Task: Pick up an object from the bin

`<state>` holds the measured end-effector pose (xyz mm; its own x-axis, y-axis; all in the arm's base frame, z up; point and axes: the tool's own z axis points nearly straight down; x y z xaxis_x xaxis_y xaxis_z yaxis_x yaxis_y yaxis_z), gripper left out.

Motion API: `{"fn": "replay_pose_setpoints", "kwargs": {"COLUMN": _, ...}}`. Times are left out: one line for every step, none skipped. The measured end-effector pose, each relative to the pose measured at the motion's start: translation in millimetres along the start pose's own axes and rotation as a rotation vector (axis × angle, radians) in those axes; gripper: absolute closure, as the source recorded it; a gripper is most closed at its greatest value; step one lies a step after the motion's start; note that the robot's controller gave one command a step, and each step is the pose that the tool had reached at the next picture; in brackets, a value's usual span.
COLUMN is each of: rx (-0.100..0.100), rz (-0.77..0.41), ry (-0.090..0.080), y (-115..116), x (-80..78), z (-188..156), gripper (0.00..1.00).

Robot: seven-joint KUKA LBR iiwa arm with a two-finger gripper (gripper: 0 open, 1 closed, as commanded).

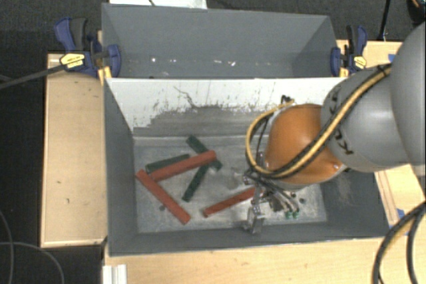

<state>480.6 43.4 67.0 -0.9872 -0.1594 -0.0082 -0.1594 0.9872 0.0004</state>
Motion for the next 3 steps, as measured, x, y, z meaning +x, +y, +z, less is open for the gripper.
{"fn": "replay_pose_setpoints", "kwargs": {"rx": -0.001, "rz": 0.046, "ry": 0.009, "y": 9.2, "x": 2.6, "z": -31.0, "gripper": 0.0}}
{"fn": "replay_pose_setpoints", "kwargs": {"rx": 0.0, "rz": -0.034, "ry": 0.008, "y": -0.3, "x": -1.1, "z": -29.6, "gripper": 0.0}}
{"fn": "replay_pose_setpoints", "kwargs": {"rx": 0.0, "rz": -0.117, "ry": 0.001, "y": 0.1, "x": -1.4, "z": -1.4, "gripper": 0.0}}
